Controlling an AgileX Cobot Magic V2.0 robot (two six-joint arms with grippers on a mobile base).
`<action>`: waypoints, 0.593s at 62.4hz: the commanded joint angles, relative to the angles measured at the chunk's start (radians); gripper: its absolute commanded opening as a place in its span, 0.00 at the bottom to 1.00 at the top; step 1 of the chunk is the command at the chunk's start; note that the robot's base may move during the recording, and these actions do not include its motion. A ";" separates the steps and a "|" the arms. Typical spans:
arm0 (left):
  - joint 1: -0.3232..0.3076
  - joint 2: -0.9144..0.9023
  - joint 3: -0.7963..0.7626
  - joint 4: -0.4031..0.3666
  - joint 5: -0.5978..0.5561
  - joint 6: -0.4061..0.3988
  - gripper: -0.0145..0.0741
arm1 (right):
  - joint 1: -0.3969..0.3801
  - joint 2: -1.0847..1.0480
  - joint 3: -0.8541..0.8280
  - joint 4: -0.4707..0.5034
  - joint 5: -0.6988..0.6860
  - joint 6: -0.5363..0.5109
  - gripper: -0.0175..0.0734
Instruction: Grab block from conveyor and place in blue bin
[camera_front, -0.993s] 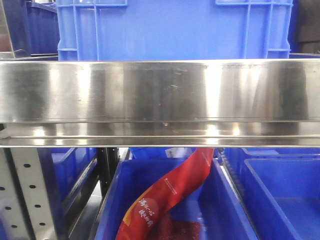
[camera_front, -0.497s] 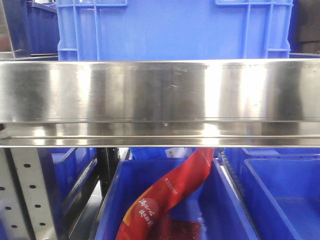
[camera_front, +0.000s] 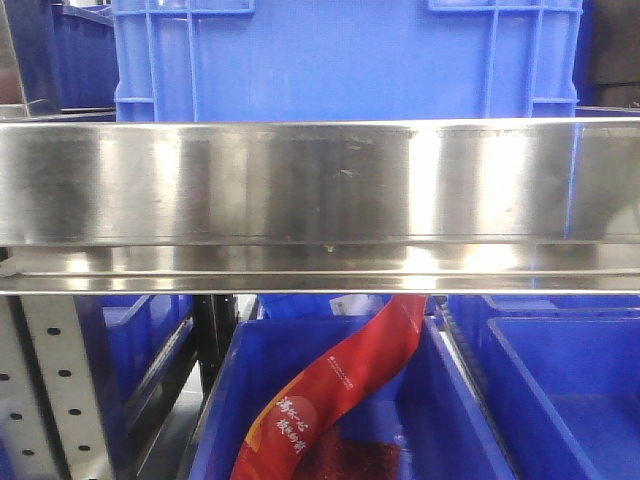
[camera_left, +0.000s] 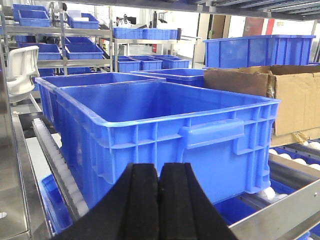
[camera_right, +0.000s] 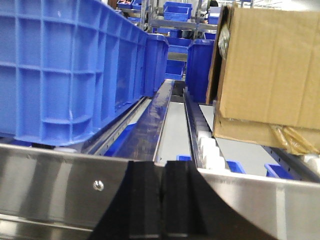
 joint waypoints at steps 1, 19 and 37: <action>-0.005 -0.004 -0.001 0.002 -0.018 0.000 0.04 | -0.014 -0.006 0.046 0.014 -0.103 -0.014 0.01; -0.005 -0.004 -0.001 0.002 -0.018 0.000 0.04 | -0.053 -0.006 0.046 0.019 -0.095 -0.014 0.01; -0.005 -0.004 -0.001 0.002 -0.018 0.000 0.04 | -0.055 -0.006 0.046 0.019 -0.111 -0.014 0.01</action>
